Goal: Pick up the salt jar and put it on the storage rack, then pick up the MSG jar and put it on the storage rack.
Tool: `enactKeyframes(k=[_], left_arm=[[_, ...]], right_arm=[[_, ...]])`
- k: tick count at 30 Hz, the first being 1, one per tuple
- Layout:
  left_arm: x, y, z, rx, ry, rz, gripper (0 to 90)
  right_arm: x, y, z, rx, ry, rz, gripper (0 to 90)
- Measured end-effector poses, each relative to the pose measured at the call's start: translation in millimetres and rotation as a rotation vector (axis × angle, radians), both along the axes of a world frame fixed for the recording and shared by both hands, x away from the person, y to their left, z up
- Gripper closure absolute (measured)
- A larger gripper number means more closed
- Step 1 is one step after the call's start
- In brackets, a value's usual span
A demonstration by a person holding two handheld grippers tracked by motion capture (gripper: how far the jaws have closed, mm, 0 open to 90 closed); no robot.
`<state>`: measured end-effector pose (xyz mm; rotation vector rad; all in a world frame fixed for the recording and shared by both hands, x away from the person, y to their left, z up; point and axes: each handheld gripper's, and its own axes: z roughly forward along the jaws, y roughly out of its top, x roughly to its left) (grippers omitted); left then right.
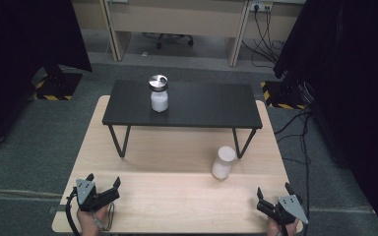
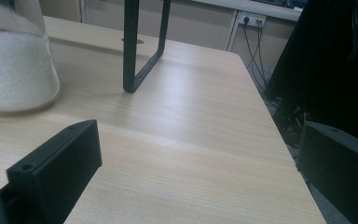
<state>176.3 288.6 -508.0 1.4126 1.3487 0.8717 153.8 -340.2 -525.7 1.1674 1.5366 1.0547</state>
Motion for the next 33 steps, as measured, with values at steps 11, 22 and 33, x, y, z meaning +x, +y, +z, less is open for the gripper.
enactKeyframes(k=[11,22,33], left_arm=[[-1.1,-0.5,-0.7,-0.001,-0.004,0.005,0.0],[-1.6,-0.4,-1.4,-0.001,-0.008,0.007,0.0],[-0.7,-0.3,-1.0,0.006,-0.004,-0.003,0.0]], right_arm=[[-0.2,0.1,-0.4,0.001,-0.003,-0.001,0.2],[-1.0,-0.8,-1.1,0.007,-0.008,0.004,0.2],[0.9,-12.9,2.9,0.067,0.000,0.059,0.2]])
